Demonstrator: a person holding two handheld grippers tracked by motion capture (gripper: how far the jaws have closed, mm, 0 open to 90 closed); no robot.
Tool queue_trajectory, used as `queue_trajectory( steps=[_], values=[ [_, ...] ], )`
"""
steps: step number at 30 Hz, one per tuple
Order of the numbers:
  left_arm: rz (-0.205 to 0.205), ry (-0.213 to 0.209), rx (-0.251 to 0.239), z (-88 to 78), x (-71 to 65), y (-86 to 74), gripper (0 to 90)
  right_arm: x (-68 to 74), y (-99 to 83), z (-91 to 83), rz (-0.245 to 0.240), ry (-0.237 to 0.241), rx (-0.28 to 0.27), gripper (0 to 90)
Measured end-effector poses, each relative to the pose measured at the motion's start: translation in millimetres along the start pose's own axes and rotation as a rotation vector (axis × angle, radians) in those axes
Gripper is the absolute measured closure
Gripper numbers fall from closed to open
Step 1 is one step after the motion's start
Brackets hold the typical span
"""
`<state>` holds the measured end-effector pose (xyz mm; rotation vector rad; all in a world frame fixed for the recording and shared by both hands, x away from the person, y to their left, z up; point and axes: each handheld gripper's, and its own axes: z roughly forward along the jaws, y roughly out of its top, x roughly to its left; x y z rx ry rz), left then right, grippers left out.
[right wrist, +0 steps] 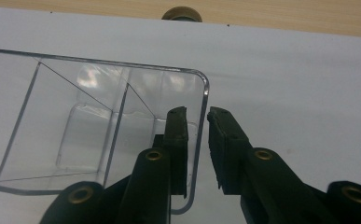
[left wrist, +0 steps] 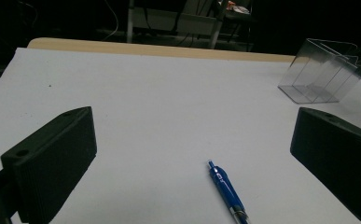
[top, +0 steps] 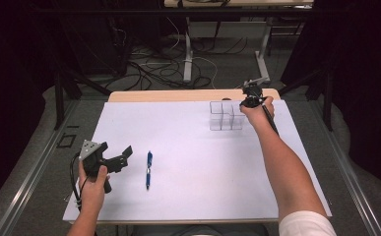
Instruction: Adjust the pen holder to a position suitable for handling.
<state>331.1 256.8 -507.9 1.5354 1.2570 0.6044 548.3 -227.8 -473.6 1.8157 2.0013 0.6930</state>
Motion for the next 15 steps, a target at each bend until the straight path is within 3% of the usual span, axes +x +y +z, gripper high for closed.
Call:
queue_trajectory(
  steps=[3, 4, 10, 15],
  values=[
    [-0.002, -0.003, 0.0, -0.4, -0.4, 0.3, 0.2, 1.3, -0.1, 0.6, -0.006, -0.008, -0.001, 79.8],
    [-0.003, -0.003, 0.001, -0.8, -0.3, 0.5, 0.2, 1.3, -0.3, 0.7, -0.029, -0.027, -0.001, 81.4],
    [-0.008, 0.001, -0.004, -1.4, 1.6, 0.7, 0.2, 1.9, 0.1, 0.9, -0.021, -0.016, 0.0, 84.5],
    [-0.011, -0.004, -0.005, -1.3, 0.9, 1.1, 0.2, 6.3, -0.2, 1.0, -0.045, -0.059, -0.002, 85.1]
  ],
)
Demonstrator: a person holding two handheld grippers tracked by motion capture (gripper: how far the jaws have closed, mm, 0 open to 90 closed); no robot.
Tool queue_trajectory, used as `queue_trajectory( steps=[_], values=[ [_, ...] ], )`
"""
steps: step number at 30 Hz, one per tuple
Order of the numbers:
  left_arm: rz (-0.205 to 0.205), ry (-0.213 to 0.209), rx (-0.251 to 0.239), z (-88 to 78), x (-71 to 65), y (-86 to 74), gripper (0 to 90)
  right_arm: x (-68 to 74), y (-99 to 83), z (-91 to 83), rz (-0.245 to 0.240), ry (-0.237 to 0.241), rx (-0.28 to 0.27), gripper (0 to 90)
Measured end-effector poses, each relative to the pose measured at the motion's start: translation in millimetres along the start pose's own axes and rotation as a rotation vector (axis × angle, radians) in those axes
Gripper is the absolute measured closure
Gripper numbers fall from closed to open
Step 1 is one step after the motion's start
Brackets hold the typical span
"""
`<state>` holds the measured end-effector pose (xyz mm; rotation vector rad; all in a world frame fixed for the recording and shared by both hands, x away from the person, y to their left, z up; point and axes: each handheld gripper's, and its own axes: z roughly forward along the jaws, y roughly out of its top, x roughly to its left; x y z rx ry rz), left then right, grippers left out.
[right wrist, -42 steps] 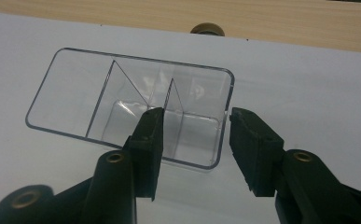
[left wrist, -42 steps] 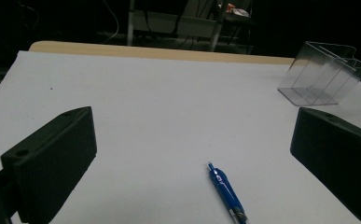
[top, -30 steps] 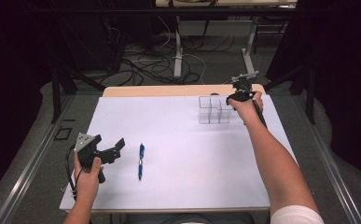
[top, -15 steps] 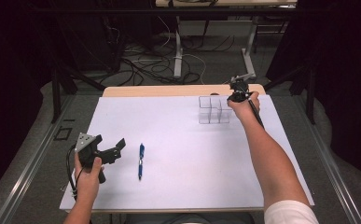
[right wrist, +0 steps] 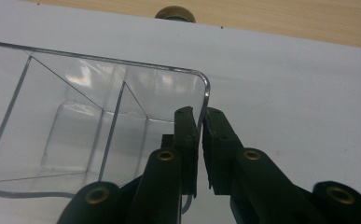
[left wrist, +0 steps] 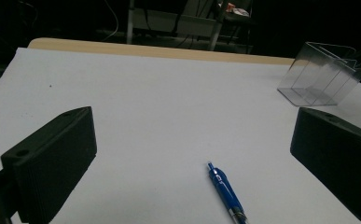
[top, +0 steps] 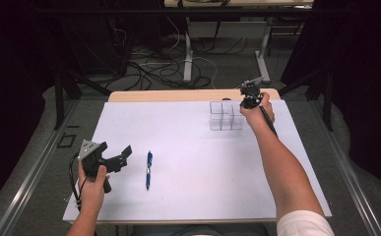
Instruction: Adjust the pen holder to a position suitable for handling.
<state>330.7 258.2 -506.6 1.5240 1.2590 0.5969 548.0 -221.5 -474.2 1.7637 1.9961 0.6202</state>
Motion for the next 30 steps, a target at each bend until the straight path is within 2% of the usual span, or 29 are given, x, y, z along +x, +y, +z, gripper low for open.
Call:
queue_trajectory(
  steps=[3, 6, 11, 14, 15, 19, 22, 30],
  values=[
    [-0.001, -0.002, -0.002, -0.3, -0.2, 0.0, 0.2, 1.1, 0.4, -0.3, 0.004, -0.009, 0.006, 85.5],
    [-0.002, -0.003, -0.002, -0.5, 0.2, 0.2, 0.2, 1.0, 0.0, -0.3, 0.032, -0.01, 0.002, 86.2],
    [-0.003, -0.004, -0.002, 0.2, 0.3, 0.1, 0.2, 0.8, -0.2, -1.0, 0.051, -0.01, 0.002, 86.6],
    [-0.005, -0.005, 0.002, -0.1, -0.1, 0.2, 0.2, 0.6, -0.2, -1.1, 0.088, -0.005, 0.0, 87.4],
    [-0.005, -0.004, 0.001, -0.1, 0.0, 0.2, 0.2, 0.2, -0.3, -0.7, 0.083, -0.009, -0.005, 87.6],
    [-0.004, -0.004, -0.003, 0.1, 0.5, 0.2, 0.2, -0.2, -0.1, -1.3, 0.111, -0.001, 0.002, 88.1],
    [-0.006, -0.008, 0.0, 0.3, 0.3, 0.0, 0.2, -0.6, -0.6, -1.3, 0.115, 0.004, -0.009, 89.0],
    [-0.003, -0.01, 0.002, 0.7, -0.3, 0.0, 0.2, 1.3, -0.7, -3.2, 0.136, -0.014, 0.007, 89.1]
  ],
)
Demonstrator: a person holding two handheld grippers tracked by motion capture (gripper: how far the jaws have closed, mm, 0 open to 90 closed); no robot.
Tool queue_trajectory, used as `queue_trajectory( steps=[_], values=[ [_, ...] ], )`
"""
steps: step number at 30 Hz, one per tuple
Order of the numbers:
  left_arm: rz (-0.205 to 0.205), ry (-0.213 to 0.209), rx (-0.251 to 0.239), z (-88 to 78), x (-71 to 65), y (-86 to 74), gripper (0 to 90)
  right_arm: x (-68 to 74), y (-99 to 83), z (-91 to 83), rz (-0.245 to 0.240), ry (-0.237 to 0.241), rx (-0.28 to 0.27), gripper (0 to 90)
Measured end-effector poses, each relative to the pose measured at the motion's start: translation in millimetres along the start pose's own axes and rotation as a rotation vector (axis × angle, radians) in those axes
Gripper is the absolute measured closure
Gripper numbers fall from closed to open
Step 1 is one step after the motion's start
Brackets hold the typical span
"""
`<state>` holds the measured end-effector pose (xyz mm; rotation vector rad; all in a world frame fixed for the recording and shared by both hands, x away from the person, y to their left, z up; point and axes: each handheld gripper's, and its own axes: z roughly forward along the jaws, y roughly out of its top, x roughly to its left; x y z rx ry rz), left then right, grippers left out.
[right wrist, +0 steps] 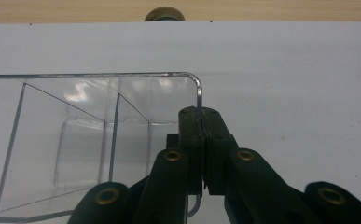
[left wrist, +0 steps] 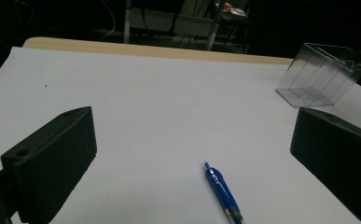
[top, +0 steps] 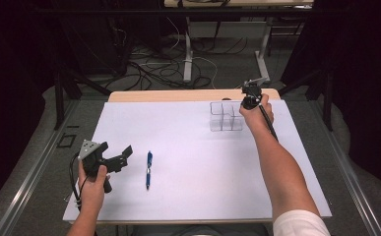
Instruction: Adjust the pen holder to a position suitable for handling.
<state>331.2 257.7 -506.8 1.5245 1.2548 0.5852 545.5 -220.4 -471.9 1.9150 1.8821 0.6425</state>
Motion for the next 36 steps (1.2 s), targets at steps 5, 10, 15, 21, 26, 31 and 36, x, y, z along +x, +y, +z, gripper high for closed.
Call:
queue_trajectory(
  steps=[5, 10, 15, 21, 26, 31, 36],
  values=[
    [-0.001, -0.003, 0.0, 0.2, -0.1, -0.2, 0.2, 2.1, -0.2, -1.5, 0.0, -0.006, -0.01, 89.0],
    [0.0, -0.005, 0.0, 0.5, -0.4, -0.3, 0.2, 2.8, -0.6, -1.9, -0.003, -0.002, -0.025, 89.0],
    [0.001, -0.005, 0.001, 0.4, -0.9, -0.3, 0.2, 5.8, -3.1, -5.5, 0.009, -0.01, -0.006, 88.9],
    [0.007, -0.008, 0.005, 0.5, -1.2, -0.1, 0.2, 10.2, -7.1, -14.2, 0.035, 0.025, -0.019, 89.0],
    [0.004, -0.01, 0.002, 1.0, -2.1, -0.3, 0.2, 16.8, -10.3, -20.4, 0.042, 0.033, -0.013, 89.0],
    [0.007, -0.012, 0.004, 1.1, -3.1, -0.4, 0.2, 28.1, -13.3, -24.8, 0.039, 0.028, 0.002, 88.9],
    [0.003, -0.01, 0.003, 1.3, -2.6, -0.6, 0.2, 43.3, -15.9, -27.7, 0.026, 0.03, 0.008, 88.9]
  ],
)
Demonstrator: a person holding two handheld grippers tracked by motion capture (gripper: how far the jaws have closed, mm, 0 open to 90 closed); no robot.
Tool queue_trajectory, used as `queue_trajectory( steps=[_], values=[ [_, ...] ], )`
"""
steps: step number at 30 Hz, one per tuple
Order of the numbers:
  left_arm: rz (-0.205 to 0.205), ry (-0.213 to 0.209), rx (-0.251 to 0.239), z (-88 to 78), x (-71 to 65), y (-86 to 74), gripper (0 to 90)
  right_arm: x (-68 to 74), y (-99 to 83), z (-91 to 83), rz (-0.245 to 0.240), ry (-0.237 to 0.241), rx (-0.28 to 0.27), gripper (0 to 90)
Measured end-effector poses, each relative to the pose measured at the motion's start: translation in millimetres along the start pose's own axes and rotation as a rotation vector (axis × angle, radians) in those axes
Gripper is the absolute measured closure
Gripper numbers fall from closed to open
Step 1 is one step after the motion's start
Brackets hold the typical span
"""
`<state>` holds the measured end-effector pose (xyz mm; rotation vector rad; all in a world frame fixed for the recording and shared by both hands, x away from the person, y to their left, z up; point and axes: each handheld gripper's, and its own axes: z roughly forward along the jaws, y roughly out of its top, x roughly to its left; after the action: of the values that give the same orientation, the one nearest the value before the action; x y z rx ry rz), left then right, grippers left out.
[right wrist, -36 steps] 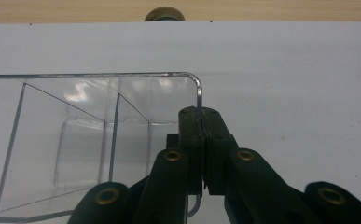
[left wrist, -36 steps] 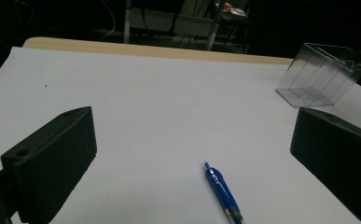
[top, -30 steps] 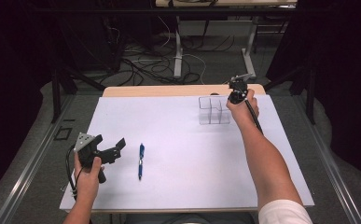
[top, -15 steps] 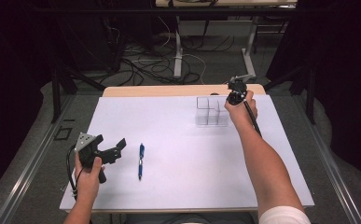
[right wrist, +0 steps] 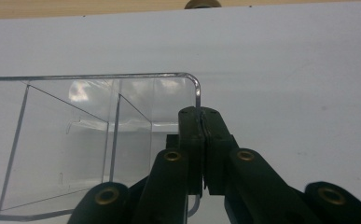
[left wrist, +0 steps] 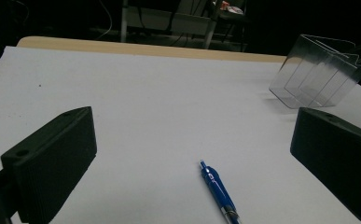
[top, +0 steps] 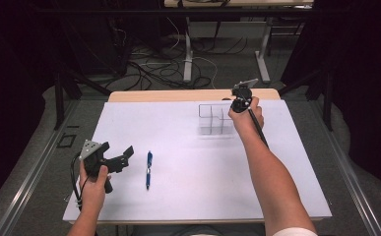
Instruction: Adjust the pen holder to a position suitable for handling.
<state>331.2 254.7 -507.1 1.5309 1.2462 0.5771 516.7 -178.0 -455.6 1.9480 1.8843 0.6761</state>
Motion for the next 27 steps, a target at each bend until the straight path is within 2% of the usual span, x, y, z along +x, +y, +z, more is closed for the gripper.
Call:
queue_trajectory(
  steps=[1, 3, 8, 14, 16, 18, 21, 27],
  values=[
    [-0.001, 0.0, 0.0, 0.1, 0.1, -0.1, 0.2, 6.5, -1.4, -1.2, 0.006, 0.006, 0.01, 88.9],
    [0.0, -0.001, 0.0, 0.3, 0.2, 0.0, 0.2, 9.0, -2.1, -1.4, 0.0, 0.013, 0.01, 88.9],
    [0.005, -0.001, 0.004, 0.3, -0.1, 0.1, 0.2, 28.8, -5.0, -1.6, -0.007, 0.026, 0.023, 88.9],
    [-0.001, -0.003, 0.003, 0.5, 0.2, 0.0, 0.2, 40.2, -9.1, 2.9, -0.007, 0.04, 0.036, 88.8],
    [0.001, -0.004, 0.004, 0.4, 0.0, 0.1, 0.2, 42.9, -10.8, 5.2, 0.0, 0.064, 0.025, 88.7],
    [0.005, -0.004, 0.004, 0.6, -0.1, 0.1, 0.2, 45.5, -11.0, 4.9, 0.0, 0.042, 0.043, 88.6],
    [0.005, -0.006, 0.006, 0.7, -0.3, 0.0, 0.2, 47.8, -12.0, 6.1, 0.011, 0.047, 0.049, 88.6],
    [0.001, -0.008, 0.007, 0.5, -0.7, -0.3, 0.2, 54.6, -13.8, 7.3, -0.002, 0.039, 0.058, 88.6]
  ],
)
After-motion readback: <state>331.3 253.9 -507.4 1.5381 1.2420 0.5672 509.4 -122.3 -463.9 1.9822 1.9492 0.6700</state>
